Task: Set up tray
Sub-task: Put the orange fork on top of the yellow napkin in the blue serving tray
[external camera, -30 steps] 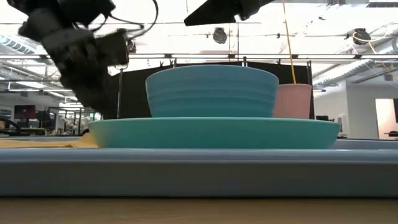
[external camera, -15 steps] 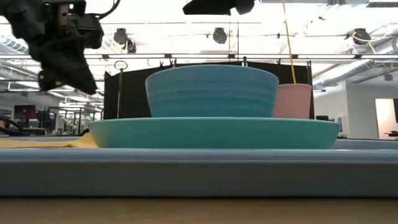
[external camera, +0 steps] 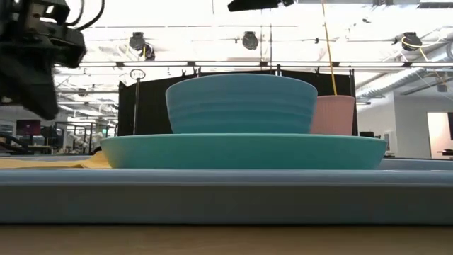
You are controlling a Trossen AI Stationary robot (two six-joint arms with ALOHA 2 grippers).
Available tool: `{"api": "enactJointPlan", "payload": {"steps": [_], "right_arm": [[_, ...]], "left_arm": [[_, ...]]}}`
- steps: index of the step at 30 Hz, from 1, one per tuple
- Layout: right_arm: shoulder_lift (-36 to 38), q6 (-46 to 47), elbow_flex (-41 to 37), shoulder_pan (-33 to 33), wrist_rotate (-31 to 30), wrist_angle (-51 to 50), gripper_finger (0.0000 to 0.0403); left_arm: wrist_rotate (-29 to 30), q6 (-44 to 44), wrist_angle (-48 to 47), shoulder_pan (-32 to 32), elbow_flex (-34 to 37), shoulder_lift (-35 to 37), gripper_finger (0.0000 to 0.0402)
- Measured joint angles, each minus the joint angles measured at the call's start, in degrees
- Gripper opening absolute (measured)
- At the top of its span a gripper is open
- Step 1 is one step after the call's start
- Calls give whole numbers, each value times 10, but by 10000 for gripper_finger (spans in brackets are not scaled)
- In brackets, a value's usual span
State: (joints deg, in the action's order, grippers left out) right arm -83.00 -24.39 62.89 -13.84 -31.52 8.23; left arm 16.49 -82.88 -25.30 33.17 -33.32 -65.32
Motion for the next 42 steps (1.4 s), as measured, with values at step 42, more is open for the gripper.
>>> {"api": "enactJointPlan", "payload": {"steps": [42], "right_arm": [[1, 57, 0, 18, -2, -80, 91]], "left_arm": [[-234, -424, -244, 210, -73, -108, 49]]}}
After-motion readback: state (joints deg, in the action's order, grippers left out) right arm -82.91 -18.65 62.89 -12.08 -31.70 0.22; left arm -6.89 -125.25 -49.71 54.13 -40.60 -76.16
